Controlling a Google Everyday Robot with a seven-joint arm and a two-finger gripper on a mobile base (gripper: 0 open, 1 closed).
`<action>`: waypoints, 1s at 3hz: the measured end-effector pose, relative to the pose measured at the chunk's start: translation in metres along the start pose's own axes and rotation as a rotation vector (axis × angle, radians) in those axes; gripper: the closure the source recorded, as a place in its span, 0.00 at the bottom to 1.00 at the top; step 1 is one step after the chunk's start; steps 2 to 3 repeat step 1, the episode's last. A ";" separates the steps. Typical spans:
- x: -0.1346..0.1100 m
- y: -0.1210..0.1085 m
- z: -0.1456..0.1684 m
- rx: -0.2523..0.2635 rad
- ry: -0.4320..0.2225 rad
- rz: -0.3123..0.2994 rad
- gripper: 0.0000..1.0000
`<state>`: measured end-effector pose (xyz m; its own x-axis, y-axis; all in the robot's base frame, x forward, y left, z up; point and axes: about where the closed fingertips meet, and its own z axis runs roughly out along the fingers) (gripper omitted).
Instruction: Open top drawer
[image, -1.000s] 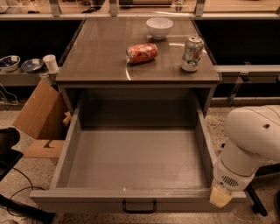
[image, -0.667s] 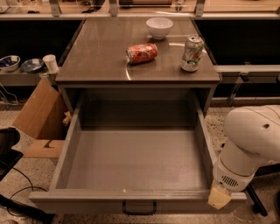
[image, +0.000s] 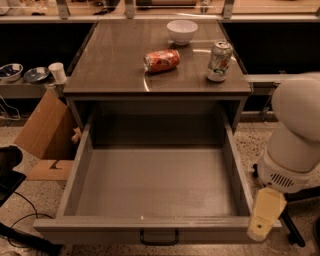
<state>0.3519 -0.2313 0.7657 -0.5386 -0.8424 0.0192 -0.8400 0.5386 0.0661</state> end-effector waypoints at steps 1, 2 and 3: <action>-0.003 -0.008 -0.073 0.085 0.020 0.001 0.00; -0.003 -0.008 -0.073 0.085 0.020 0.001 0.00; -0.003 -0.008 -0.073 0.085 0.020 0.001 0.00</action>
Offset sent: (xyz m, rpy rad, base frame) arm 0.0000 0.0000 0.0000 0.0000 0.0000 0.0000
